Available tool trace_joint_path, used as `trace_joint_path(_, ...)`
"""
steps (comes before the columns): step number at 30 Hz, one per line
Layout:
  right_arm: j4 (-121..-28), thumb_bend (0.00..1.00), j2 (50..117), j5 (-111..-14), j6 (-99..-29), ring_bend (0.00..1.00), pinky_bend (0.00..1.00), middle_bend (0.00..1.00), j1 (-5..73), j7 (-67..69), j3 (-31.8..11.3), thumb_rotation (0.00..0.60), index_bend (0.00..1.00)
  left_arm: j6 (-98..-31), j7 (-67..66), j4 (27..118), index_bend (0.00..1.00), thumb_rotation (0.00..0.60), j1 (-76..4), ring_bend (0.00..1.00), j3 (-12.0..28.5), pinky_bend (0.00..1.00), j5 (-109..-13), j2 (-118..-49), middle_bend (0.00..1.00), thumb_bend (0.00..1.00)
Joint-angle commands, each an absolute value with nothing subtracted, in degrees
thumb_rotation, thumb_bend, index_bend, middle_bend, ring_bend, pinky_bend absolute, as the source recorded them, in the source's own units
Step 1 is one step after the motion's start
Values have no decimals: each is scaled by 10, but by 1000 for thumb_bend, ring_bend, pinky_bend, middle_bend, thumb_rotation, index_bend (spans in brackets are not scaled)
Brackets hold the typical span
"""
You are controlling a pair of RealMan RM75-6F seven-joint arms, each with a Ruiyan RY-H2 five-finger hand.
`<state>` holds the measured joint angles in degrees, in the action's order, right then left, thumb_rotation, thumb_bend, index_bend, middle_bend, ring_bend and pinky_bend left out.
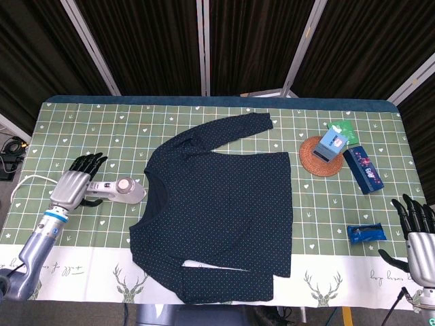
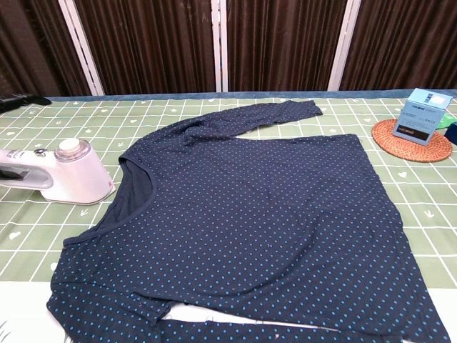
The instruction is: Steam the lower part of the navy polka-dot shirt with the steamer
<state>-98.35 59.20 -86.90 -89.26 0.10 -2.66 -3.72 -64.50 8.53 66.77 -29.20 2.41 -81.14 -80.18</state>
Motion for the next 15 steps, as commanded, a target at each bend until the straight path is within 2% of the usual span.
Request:
trace_joint_path(1,-986,0,588,-879,-900,0,0,0,-2,-19,-34,600,0,-712,72,743,0,600,-246,0,12,14,-827,-745,0,0)
trace_joint_path(4,-988,0,584,-888,-906,0,0,0,-5,-11,-31,600,0,-758,50,795,0,600,-215,0,7,8,-832,-714,0,0)
trace_joint_path(9,-990,0,578,-903,-916,0,0,0,-10,4,-26,600,0,-886,-65,855,0,600,-143,0,-2,4,-852,-696,0,0)
trace_joint_path(15,-991,0,574,-914,-925,0,0,0,-14,10,-22,600,0,-939,-112,947,0,600,-87,0,-35,0,-874,-657,0,0)
